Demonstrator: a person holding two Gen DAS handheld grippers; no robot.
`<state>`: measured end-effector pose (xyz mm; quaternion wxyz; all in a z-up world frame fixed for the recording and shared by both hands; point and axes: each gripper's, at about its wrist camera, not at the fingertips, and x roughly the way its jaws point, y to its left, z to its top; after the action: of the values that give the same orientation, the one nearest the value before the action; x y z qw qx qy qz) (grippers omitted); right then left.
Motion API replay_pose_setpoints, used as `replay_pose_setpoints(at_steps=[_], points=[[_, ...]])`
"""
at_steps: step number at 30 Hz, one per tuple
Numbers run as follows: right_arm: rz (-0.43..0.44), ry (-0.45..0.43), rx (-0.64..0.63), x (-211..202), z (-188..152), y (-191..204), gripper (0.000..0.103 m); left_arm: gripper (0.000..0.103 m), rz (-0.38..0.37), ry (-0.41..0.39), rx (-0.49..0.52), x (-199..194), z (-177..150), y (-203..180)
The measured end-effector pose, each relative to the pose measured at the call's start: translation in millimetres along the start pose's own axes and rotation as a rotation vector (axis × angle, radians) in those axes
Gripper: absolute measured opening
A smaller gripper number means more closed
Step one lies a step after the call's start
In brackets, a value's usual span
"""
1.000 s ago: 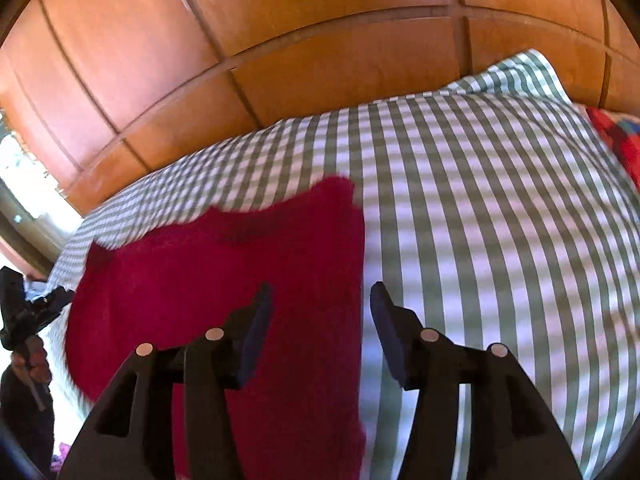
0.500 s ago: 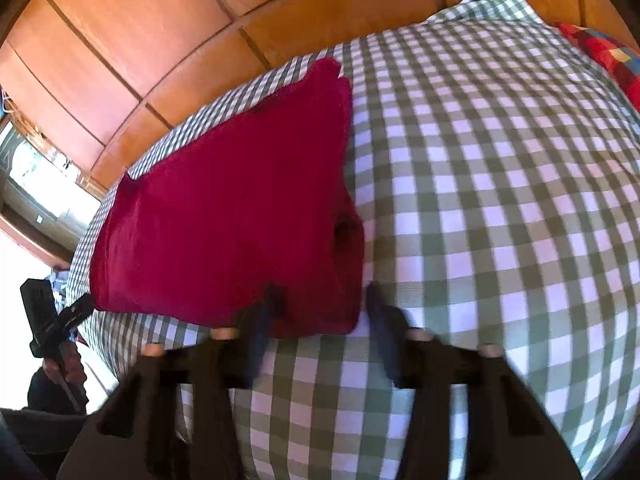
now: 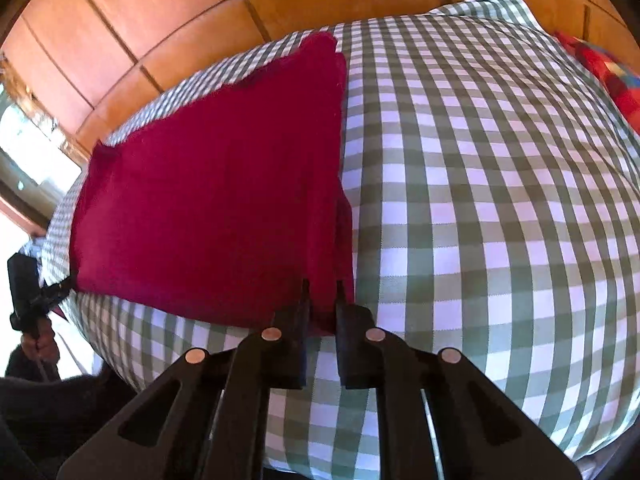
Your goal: Fold small clothes
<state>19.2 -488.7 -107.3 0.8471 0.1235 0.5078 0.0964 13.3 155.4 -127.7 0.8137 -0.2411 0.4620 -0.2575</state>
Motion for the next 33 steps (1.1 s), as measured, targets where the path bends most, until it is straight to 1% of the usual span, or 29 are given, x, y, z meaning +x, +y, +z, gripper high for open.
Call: replay_pose_setpoints(at_steps=[1, 3, 4, 5, 6, 7, 8, 9, 11, 13, 14, 16, 17, 19, 20, 21, 22, 23, 24, 27, 28, 29, 30, 33], points=[[-0.006, 0.003, -0.011, -2.6, 0.0, 0.7, 0.010, 0.013, 0.016, -0.017, 0.011, -5.1, 2.1, -4.5], [-0.007, 0.014, -0.026, -7.4, 4.6, 4.5, 0.017, 0.013, 0.036, -0.038, 0.032, -12.8, 10.0, -11.3], [-0.021, 0.002, -0.026, -12.4, 8.2, 5.6, 0.024, 0.013, 0.038, -0.048, 0.027, -14.0, 14.5, -13.1], [-0.042, -0.022, -0.021, -18.5, 13.1, 5.5, 0.034, 0.013, 0.025, -0.063, 0.019, -16.0, 21.0, -13.2], [-0.051, -0.041, -0.016, -21.1, 26.5, 9.5, 0.040, 0.020, 0.016, -0.078, 0.017, -16.7, 26.4, -13.3], [-0.061, -0.069, -0.012, -24.8, 31.0, 8.6, 0.044, 0.033, 0.021, -0.099, 0.014, -16.8, 33.2, -13.6], [-0.067, -0.099, -0.014, -30.0, 37.0, 10.7, 0.044, 0.038, 0.028, -0.113, 0.007, -15.2, 39.9, -13.0], [-0.070, -0.126, -0.021, -34.0, 43.0, 14.8, 0.044, 0.041, 0.026, -0.119, 0.002, -13.4, 45.4, -12.3], [-0.059, -0.158, -0.054, -34.3, 58.0, 28.6, 0.050, 0.041, 0.019, -0.117, -0.002, -7.9, 56.9, -12.8], [-0.057, -0.167, -0.100, -26.5, 67.8, 44.5, 0.050, 0.041, 0.031, -0.119, 0.005, 2.7, 69.2, -17.4], [-0.057, -0.166, -0.135, -18.0, 75.8, 57.4, 0.051, 0.041, 0.043, -0.118, 0.013, 6.7, 74.4, -18.4], [-0.053, -0.159, -0.179, -3.3, 81.8, 74.1, 0.052, 0.041, 0.108, -0.115, 0.035, 19.7, 86.7, -24.1], [-0.048, -0.150, -0.208, 7.9, 88.6, 86.7, 0.052, 0.041, 0.128, -0.112, 0.042, 22.8, 90.3, -24.0], [-0.043, -0.138, -0.247, 23.5, 92.5, 105.3, 0.053, 0.039, 0.193, -0.102, 0.060, 32.9, 96.2, -26.6], [-0.042, -0.132, -0.272, 33.9, 98.3, 117.0, 0.054, 0.036, 0.215, -0.100, 0.072, 37.3, 98.8, -28.9], [-0.045, -0.129, -0.290, 43.9, 101.5, 118.9, 0.055, 0.027, 0.243, -0.096, 0.100, 42.3, 100.4, -33.2], [-0.062, -0.127, -0.312, 52.2, 102.4, 126.4, 0.056, 0.015, 0.270, -0.093, 0.117, 45.3, 100.8, -35.2], [-0.099, -0.125, -0.328, 62.7, 107.7, 131.1, 0.056, 0.011, 0.313, -0.087, 0.139, 49.1, 100.7, -38.2], [-0.126, -0.121, -0.327, 71.8, 110.0, 129.7, 0.056, 0.011, 0.357, -0.081, 0.162, 53.5, 99.9, -41.0], [-0.218, -0.089, -0.276, 95.7, 118.6, 108.2, 0.055, 0.011, 0.432, -0.073, 0.184, 59.9, 95.9, -42.6], [-0.210, -0.084, -0.251, 100.1, 120.1, 99.7, 0.055, 0.011, 0.448, -0.072, 0.189, 61.3, 94.9, -42.8], [-0.183, -0.088, -0.216, 101.5, 121.2, 91.5, 0.055, 0.011, 0.462, -0.075, 0.194, 62.7, 94.3, -43.7], [-0.177, -0.094, -0.204, 101.0, 121.6, 89.7, 0.055, 0.011, 0.472, -0.078, 0.200, 63.5, 93.6, -45.0], [-0.203, -0.123, -0.227, 102.2, 116.3, 94.9, 0.056, 0.011, 0.505, -0.086, 0.215, 66.1, 91.6, -47.7]])
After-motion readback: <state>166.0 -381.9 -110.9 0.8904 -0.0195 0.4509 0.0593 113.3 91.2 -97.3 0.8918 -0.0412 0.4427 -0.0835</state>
